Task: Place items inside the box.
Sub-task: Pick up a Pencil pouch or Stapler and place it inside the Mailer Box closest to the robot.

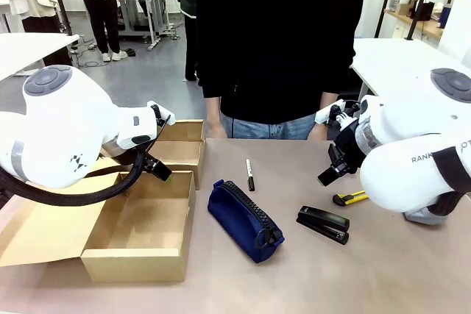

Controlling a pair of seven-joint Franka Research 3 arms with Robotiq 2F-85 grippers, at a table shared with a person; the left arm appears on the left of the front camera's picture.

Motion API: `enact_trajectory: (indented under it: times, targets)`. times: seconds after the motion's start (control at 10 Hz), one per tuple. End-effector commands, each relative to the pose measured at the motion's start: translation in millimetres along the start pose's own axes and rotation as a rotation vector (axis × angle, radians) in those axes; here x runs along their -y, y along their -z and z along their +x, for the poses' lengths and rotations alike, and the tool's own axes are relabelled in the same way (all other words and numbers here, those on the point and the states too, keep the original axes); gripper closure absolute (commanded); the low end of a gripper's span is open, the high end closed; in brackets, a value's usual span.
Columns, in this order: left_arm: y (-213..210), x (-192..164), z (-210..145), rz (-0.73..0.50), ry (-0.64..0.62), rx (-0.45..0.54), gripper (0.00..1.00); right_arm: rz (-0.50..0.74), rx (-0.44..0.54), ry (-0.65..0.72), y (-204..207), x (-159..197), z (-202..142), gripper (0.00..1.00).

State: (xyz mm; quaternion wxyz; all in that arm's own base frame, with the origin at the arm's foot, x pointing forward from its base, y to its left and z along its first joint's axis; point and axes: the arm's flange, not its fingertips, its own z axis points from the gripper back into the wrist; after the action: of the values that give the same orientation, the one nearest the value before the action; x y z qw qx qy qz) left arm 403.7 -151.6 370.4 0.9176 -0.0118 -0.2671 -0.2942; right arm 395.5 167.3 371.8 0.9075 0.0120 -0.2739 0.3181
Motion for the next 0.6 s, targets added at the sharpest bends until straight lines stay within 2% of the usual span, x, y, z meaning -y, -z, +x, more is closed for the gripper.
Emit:
enact_trajectory:
  times: [0.0,0.2,0.3,0.4,0.5]
  targets:
    - [0.0,0.0,0.0,0.000,0.001,0.000,0.00,0.000,0.000,0.001,0.0,0.0,0.0,0.00]
    - [0.0,0.0,0.0,0.000,0.000,0.000,0.00,0.000,0.000,0.000,0.0,0.0,0.0,0.00]
    - [-34.8,-7.9,4.6,-0.096,-0.065,-0.041,0.00,0.032,-0.031,0.064,-28.6,12.4,8.5,0.00]
    - [-77.6,-16.1,7.9,-0.137,-0.140,-0.079,0.00,0.067,-0.044,0.139,-71.4,30.9,10.9,0.00]
    - [-120.6,-33.0,0.9,-0.247,-0.156,-0.060,0.00,0.218,-0.004,0.163,-119.3,48.8,1.2,0.00]
